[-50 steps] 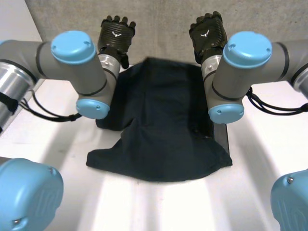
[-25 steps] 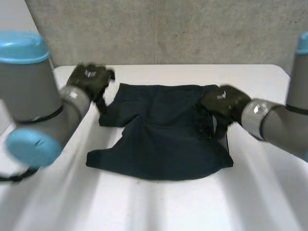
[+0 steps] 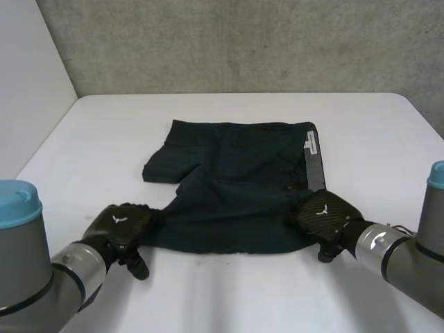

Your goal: Fold the shorts.

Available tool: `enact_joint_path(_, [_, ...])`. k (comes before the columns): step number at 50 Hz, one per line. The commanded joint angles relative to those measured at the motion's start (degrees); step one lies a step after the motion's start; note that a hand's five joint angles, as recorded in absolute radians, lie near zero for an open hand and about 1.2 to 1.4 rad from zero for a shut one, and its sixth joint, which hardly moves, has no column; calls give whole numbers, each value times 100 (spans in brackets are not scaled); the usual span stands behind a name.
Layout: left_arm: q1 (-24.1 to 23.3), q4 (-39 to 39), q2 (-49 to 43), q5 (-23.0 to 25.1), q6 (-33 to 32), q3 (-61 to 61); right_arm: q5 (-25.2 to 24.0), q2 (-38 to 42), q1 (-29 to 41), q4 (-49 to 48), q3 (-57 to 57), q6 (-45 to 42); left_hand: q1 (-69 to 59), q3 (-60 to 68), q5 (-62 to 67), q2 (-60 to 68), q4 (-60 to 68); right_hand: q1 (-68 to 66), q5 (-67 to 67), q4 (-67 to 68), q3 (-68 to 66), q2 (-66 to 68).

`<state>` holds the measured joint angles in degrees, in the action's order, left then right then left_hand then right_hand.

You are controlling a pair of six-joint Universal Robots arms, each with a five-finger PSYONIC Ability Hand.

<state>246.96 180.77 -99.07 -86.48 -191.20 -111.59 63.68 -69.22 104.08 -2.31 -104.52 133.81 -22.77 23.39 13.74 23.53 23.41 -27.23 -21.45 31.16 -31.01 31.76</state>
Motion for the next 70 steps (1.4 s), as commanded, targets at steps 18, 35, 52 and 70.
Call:
enact_joint_path(18, [-52, 486, -1729, -36, -5, 1622, 154, 717, 59, -911, 406, 462, -392, 331, 296, 317, 329, -4099, -3678, 3707, -3721, 3647])
enact_joint_path(35, [-61, 837, -2397, -10, -873, 2088, 277, 761, 15, -552, 652, 1155, -1922, 1861, 1825, 1847, 1859, -5277, -4855, 4884, -4899, 4824])
enact_joint_path(52, [-157, 1093, -2714, 52, -1763, 2361, 329, 453, 42, -269, 793, 1614, -5723, 5661, 5626, 5647, 5659, -5277, -4855, 4884, -4899, 4824])
enact_joint_path(70, [-315, -2246, -165, 509, -1412, 2703, 1182, -1577, 94, 1925, 1241, 172, -5723, 5661, 5626, 5647, 5659, -5277, -4855, 4884, -4899, 4824])
